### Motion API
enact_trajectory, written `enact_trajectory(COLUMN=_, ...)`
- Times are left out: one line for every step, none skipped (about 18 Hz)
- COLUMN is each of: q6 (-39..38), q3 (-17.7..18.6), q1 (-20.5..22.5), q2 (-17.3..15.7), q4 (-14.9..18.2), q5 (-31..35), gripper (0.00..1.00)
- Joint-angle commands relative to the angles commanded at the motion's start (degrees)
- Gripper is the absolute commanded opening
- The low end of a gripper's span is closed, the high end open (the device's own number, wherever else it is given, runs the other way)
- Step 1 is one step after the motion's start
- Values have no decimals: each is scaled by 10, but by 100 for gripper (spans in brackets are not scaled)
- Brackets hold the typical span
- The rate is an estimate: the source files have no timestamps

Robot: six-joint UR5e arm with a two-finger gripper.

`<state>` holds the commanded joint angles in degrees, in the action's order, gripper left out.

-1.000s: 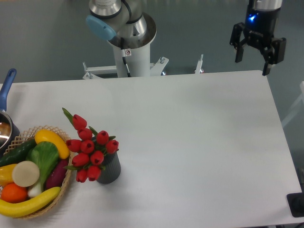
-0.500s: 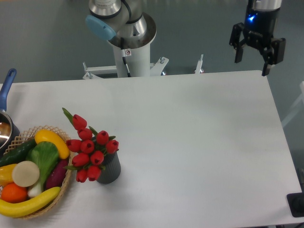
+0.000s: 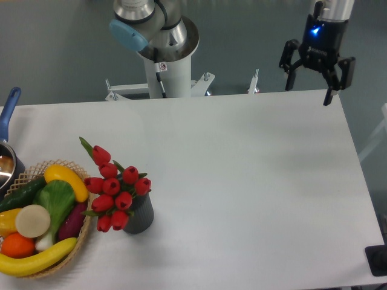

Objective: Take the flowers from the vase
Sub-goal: 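Move the open gripper toward the red tulip stems above the vase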

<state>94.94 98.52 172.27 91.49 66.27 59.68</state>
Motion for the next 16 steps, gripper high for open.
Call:
enact_trajectory(q6=-18, q3=4, q1=-3, q2=0, q4=-1, q5=-4, gripper=100)
enact_trajectory(q6=-38, q3=13, q1=-8, q2=0, q4=-2, q5=-17, gripper=100)
enact_trajectory(q6=-54, q3=24, q1=-12, q2=-1, q4=-9, q5=-38, gripper=100)
enact_trajectory(q6=-69, q3=37, q1=-12, q2=-3, q4=-17, q5=-63, gripper=100)
enact_trajectory(q6=-80, q3=47, q1=-12, q2=-5, q4=-26, q5=-93, gripper=100)
enact_trajectory(q6=-86, q3=61, q1=-13, q2=-7, q4=-32, q5=-120, gripper=100)
enact_trajectory(q6=-85, q3=82, q1=-14, q2=-11, q4=-43, q5=-145, gripper=100)
enact_trajectory(q6=-86, q3=93, q1=-19, q2=-13, q4=-54, q5=-151, gripper=100)
enact_trajectory(q6=-86, q3=101, q1=-33, q2=-12, q4=-67, q5=-152, gripper=100)
enact_trajectory(q6=-88, q3=105, q1=-49, q2=-11, q4=-76, q5=-154, gripper=100)
enact_trajectory(q6=-92, q3=108, q1=-61, q2=-7, q4=-79, q5=-154, gripper=100)
enact_trajectory(q6=-94, q3=111, q1=-68, q2=-5, q4=-80, q5=-153, gripper=100)
enact_trajectory(q6=-92, q3=112, q1=-74, q2=-4, q4=-83, q5=-152, gripper=100)
enact_trajectory(q6=-95, q3=112, q1=-84, q2=0, q4=-89, q5=-152, gripper=100)
enact_trajectory(q6=-102, q3=112, q1=-98, q2=3, q4=-97, q5=-152, gripper=100)
enact_trajectory(q6=-120, q3=112, q1=-105, q2=5, q4=-101, q5=-153, gripper=100)
